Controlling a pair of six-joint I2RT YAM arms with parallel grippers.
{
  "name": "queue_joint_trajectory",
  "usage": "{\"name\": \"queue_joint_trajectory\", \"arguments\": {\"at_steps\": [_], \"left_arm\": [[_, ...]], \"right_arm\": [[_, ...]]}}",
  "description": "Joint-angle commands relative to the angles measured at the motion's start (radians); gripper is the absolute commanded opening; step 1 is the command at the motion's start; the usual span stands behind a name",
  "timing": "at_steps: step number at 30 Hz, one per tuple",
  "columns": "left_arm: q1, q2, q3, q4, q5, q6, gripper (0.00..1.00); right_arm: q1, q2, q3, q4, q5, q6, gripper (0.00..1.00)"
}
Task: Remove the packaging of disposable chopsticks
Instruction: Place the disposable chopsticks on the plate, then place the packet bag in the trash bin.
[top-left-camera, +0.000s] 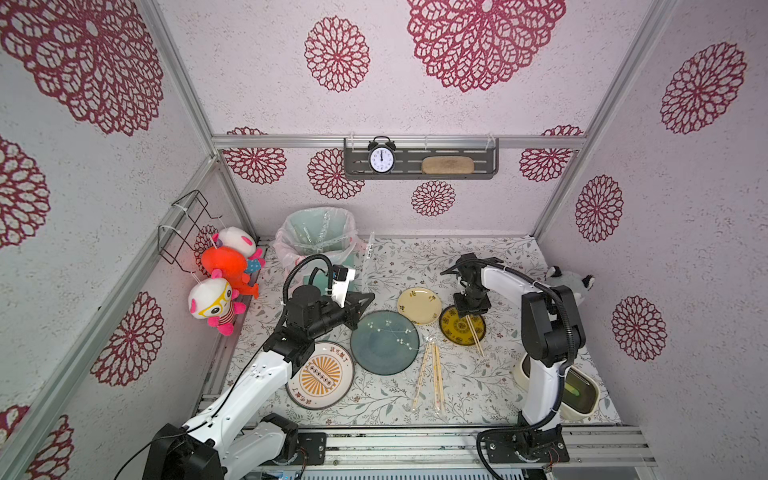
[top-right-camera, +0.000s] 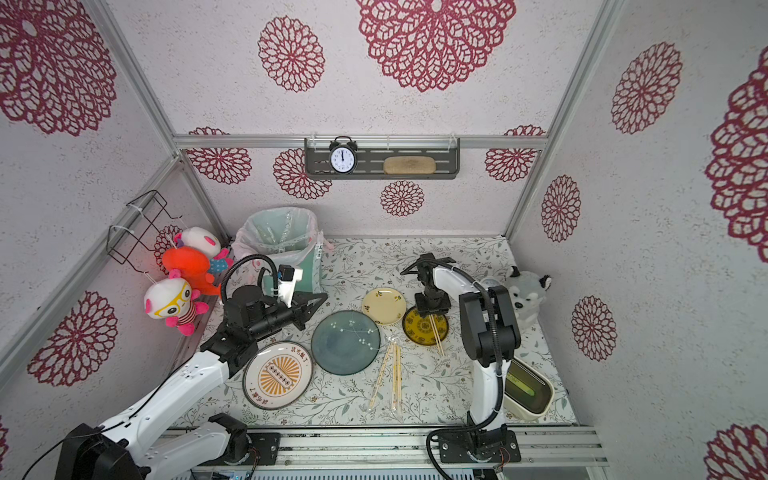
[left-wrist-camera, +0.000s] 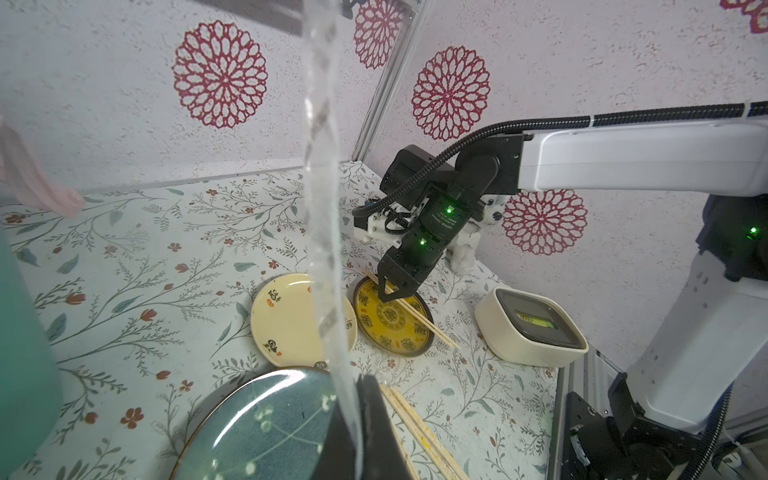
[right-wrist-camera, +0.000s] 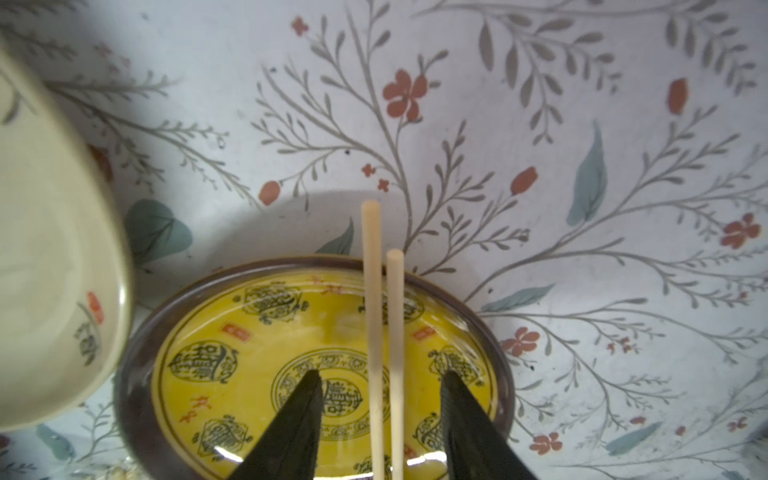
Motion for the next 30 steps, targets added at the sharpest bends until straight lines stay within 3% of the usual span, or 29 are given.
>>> {"name": "queue_joint_trajectory", "arguments": {"at_steps": [1,8,13,16,23,26,30], "left_arm": [[0.01,-0.006,0.035,0.003,-0.016,0.013,0.0],[0.077,0.014,0.133,-0.067,-0.059,0.005,0.0],[0.271,0.144,0.406,-0.258,-0.159,-0.062,0.0],[0.323,0.329,0.701,-0.482,-0.282,-0.035,0.0],[0.361,0.747,1.287,-0.936,-0.431,0.033,0.0],[0.36,0.849,1.399,-1.047,-0.448,0.056,0.0],[0.341,0.881,1.432,-1.11,-0.499,0.076,0.0]], "right_arm": [[-0.005,-0.058,-0.005,-0.004,0.003,-0.003,0.48],[-0.004,-0.211,-0.025,0.044,-0.066,0.012,0.49],[-0.004,-0.448,-0.133,0.211,-0.092,0.091,0.79],[-0.004,-0.594,-0.271,0.393,-0.156,0.158,0.98],[0.019,-0.741,-0.498,0.642,-0.27,0.224,0.99],[0.025,-0.752,-0.527,0.668,-0.276,0.216,0.99],[0.026,-0.746,-0.535,0.681,-0.261,0.207,0.99]]}}
